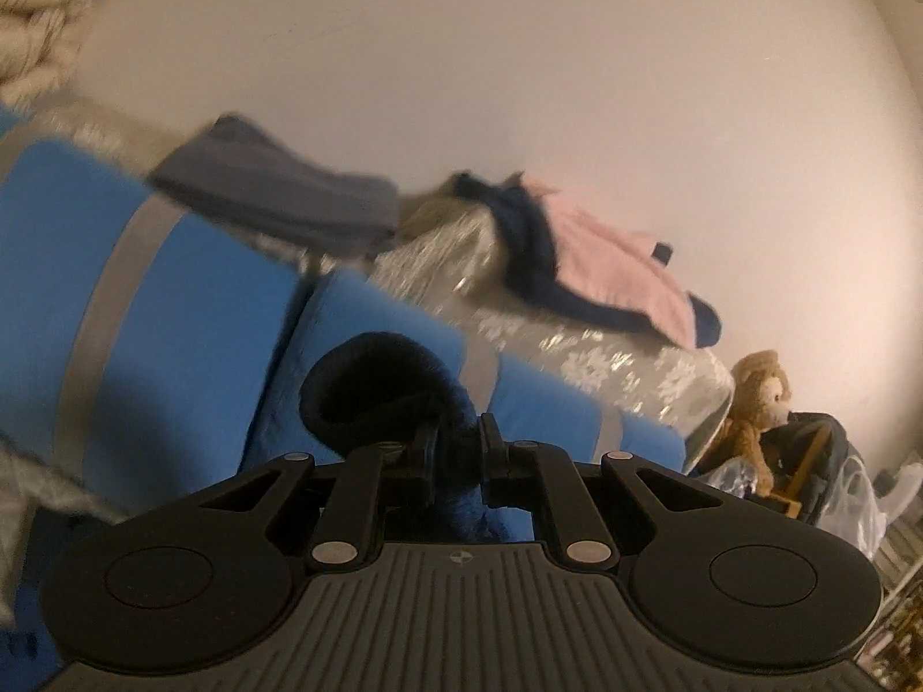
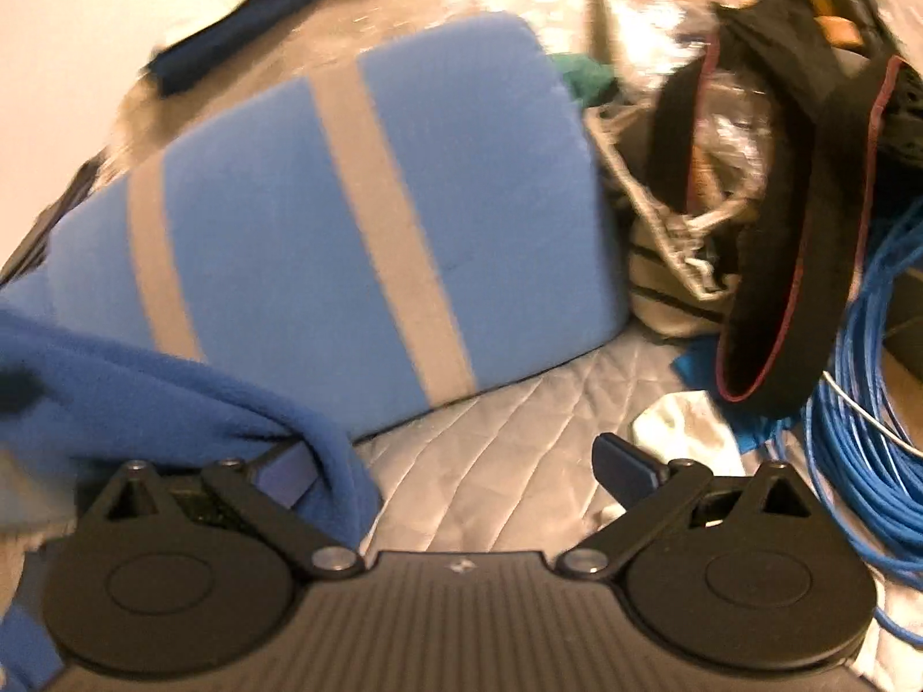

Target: Fold clothes

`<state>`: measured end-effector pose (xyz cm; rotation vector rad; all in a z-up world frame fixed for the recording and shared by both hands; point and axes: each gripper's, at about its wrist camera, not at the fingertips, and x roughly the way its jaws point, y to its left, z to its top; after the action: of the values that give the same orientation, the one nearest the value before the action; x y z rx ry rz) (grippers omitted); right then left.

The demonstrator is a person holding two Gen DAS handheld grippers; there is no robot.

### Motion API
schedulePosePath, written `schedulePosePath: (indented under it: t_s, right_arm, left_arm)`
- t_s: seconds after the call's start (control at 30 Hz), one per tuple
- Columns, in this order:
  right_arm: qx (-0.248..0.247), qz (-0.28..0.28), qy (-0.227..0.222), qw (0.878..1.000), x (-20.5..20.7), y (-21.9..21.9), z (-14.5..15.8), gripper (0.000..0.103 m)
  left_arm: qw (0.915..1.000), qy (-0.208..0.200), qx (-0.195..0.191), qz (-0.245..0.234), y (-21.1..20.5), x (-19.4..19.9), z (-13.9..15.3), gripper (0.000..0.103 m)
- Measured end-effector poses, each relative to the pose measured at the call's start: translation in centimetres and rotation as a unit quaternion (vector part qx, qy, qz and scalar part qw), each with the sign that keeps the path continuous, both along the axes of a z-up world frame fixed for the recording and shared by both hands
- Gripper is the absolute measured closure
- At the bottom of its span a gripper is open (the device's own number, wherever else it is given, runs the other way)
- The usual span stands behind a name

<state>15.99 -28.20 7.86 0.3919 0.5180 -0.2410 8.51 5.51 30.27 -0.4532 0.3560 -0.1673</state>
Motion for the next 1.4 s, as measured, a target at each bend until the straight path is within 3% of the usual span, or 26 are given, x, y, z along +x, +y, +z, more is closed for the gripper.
schedulePosePath:
  t_s: [0.23,0.3,0.4,0.57,0.63,0.7,0.77,0.83,0.97,1.07,1.17,1.27,1.4]
  right_arm:
    - [-0.046,0.138,0.045,0.988,0.6,6.2,-2.7,0.000]
    - [-0.075,0.147,0.060,0.985,1.7,7.7,-3.6,0.000]
    - [-0.066,0.145,0.084,0.984,3.5,8.3,-4.8,0.000]
    - [-0.091,0.086,0.089,0.988,4.3,6.5,-5.1,0.000]
    - [-0.067,0.046,0.080,0.993,4.1,3.5,-4.4,0.000]
    - [-0.036,0.005,0.070,0.997,3.9,0.2,-3.6,0.000]
    - [-0.031,-0.017,0.087,0.996,3.7,-1.8,-3.8,0.000]
    - [-0.031,-0.034,0.111,0.993,3.4,-3.5,-4.3,0.000]
    - [-0.042,-0.008,0.137,0.990,2.9,-3.6,-5.0,0.000]
    - [-0.080,-0.002,0.150,0.985,2.4,-1.8,-4.4,0.000]
    - [-0.110,-0.010,0.158,0.981,1.8,-0.7,-3.8,0.000]
    - [-0.137,-0.024,0.174,0.975,1.0,0.1,-3.5,0.000]
    - [-0.159,-0.020,0.147,0.976,-0.9,1.7,-2.7,0.000]
  left_arm:
    - [0.9988,-0.037,0.027,0.016,-0.9,0.1,2.5,0.090]
    - [0.9989,-0.036,0.020,0.022,-0.8,0.3,2.5,0.090]
    - [0.9989,-0.035,0.013,0.028,-0.7,0.7,2.6,0.090]
    - [0.9987,-0.040,0.013,0.028,-0.6,0.8,2.9,0.090]
    - [0.9983,-0.045,0.025,0.026,-0.4,0.9,3.0,0.090]
    - [0.9968,-0.050,0.051,0.036,0.1,1.2,3.1,0.092]
    - [0.9948,-0.054,0.077,0.037,1.0,1.5,2.7,0.103]
    - [0.9913,-0.064,0.099,0.059,2.7,0.8,1.9,0.103]
    - [0.9944,-0.010,0.083,0.064,8.3,-2.7,-2.8,0.103]
    - [0.9919,0.070,0.076,0.073,10.9,-5.1,-9.0,0.102]
    - [0.9859,0.141,0.037,0.082,11.8,-6.6,-14.1,0.087]
    - [0.9801,0.181,-0.032,0.076,11.8,-7.4,-18.2,0.055]
    - [0.9765,0.200,-0.070,0.041,10.3,-6.3,-20.8,0.049]
